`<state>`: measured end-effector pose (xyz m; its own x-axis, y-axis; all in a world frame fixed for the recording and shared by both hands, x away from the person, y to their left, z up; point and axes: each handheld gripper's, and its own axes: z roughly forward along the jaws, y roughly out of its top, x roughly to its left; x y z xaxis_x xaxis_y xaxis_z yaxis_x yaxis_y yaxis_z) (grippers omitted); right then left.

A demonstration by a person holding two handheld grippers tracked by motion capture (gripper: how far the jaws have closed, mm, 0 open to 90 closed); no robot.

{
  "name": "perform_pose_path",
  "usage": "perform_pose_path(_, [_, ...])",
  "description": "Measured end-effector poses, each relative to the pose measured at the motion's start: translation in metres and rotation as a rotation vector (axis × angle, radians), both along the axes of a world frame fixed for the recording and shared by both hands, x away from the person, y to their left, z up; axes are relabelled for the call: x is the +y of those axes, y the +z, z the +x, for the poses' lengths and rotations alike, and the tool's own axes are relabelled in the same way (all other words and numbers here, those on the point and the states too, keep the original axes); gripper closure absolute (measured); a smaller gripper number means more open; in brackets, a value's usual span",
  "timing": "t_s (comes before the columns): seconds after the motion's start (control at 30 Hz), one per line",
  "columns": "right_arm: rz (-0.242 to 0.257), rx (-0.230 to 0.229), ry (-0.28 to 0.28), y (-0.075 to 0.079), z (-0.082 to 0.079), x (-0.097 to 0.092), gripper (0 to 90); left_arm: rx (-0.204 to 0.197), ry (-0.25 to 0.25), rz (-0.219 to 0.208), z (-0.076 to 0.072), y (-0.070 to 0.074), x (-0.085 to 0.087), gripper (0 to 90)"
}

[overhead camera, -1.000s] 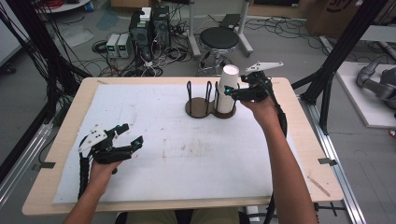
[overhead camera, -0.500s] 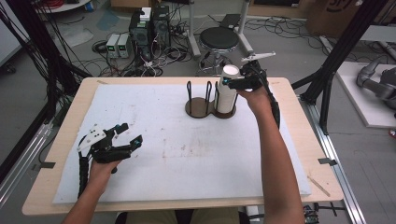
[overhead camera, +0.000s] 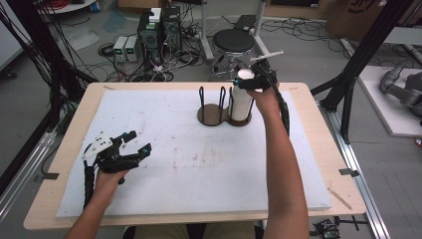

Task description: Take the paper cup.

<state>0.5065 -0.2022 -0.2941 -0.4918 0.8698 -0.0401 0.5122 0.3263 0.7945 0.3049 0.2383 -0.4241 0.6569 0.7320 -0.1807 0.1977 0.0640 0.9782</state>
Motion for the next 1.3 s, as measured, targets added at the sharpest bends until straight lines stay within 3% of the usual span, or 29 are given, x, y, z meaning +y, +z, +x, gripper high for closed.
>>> perform_pose_path(0.27, [0.000,0.036,-0.028,0.001,0.001,-0.001,32.9,0.002,-0.008,-0.001,0.000,0.000,-0.001,17.0])
perform_pose_path(0.43, [0.012,0.012,-0.008,0.011,-0.003,-0.001,36.6,0.006,-0.017,-0.001,0.000,-0.001,-0.002,17.0])
perform_pose_path(0.57, [-0.006,0.005,0.006,0.019,-0.006,-0.001,37.4,0.006,-0.020,-0.004,0.000,-0.001,-0.003,17.0])
perform_pose_path(0.73, [-0.006,0.005,0.012,0.020,-0.005,-0.002,37.8,0.004,-0.023,0.001,-0.001,0.000,-0.003,17.0])
perform_pose_path(0.8, [-0.007,-0.028,0.015,0.023,-0.007,0.000,37.9,0.005,-0.024,0.002,0.000,0.000,-0.002,17.0])
perform_pose_path(0.97, [-0.012,-0.045,0.019,0.031,-0.008,0.000,37.9,0.006,-0.026,0.002,0.000,-0.001,-0.003,17.0])
perform_pose_path(1.13, [0.005,-0.094,0.029,0.049,-0.017,-0.001,37.9,0.006,-0.028,-0.003,0.000,0.000,-0.003,17.0])
perform_pose_path(1.3, [0.015,-0.114,0.035,0.064,-0.025,-0.005,37.9,0.006,-0.031,-0.003,-0.001,0.000,-0.003,17.0])
